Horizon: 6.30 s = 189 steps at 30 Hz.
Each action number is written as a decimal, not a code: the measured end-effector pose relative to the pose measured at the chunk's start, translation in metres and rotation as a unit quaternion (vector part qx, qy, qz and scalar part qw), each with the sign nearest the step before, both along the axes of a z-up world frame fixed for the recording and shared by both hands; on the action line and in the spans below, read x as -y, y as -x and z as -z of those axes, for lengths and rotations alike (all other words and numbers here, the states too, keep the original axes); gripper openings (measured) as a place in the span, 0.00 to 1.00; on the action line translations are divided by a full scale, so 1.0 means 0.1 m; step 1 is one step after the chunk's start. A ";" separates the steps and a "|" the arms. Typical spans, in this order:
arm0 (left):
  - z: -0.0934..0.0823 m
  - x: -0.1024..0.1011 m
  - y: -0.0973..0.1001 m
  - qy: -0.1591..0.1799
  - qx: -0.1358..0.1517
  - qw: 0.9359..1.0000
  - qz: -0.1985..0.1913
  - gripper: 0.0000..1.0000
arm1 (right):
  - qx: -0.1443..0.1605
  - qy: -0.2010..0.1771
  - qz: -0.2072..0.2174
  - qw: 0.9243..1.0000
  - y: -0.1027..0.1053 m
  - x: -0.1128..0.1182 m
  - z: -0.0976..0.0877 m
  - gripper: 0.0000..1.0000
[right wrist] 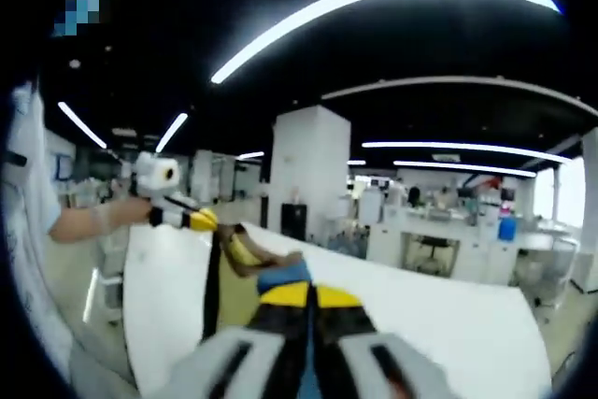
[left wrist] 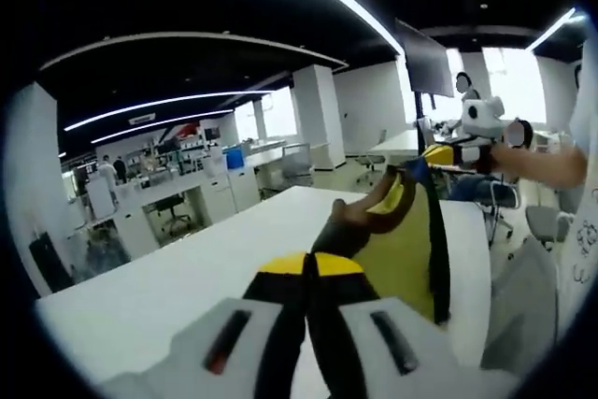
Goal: Fold the garment on the visible template until the final outline fits inside the template.
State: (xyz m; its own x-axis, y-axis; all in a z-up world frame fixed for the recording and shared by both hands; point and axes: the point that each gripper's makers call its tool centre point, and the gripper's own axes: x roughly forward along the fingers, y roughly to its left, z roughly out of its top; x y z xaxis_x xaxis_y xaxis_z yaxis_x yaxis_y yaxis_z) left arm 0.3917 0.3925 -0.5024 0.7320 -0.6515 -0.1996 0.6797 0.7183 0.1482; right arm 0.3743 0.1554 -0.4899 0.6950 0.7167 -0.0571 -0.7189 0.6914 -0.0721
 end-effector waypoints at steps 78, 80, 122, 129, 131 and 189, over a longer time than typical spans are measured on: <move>2.77 0.29 -1.44 -0.008 -0.204 0.977 -0.058 0.73 | -0.235 0.154 -0.015 0.959 -1.59 -0.10 2.97 0.76; 2.73 0.30 -1.35 -0.006 -0.208 0.977 -0.055 0.82 | -0.236 0.156 -0.020 0.959 -1.49 -0.10 2.94 0.83; 2.16 0.17 0.24 -0.033 -0.158 0.986 -0.039 0.92 | -0.173 0.230 -0.020 0.958 0.03 0.18 2.58 0.85; 2.15 0.19 0.47 -0.026 -0.153 0.987 -0.037 0.90 | -0.174 0.226 -0.007 0.959 0.34 0.23 2.62 0.82; 2.14 0.20 0.55 -0.023 -0.152 0.987 -0.038 0.90 | -0.176 0.228 -0.006 0.958 0.42 0.23 2.65 0.81; 2.24 0.03 0.84 0.012 -0.178 0.982 -0.068 0.84 | -0.138 0.367 -0.054 0.919 1.15 -0.05 3.38 0.00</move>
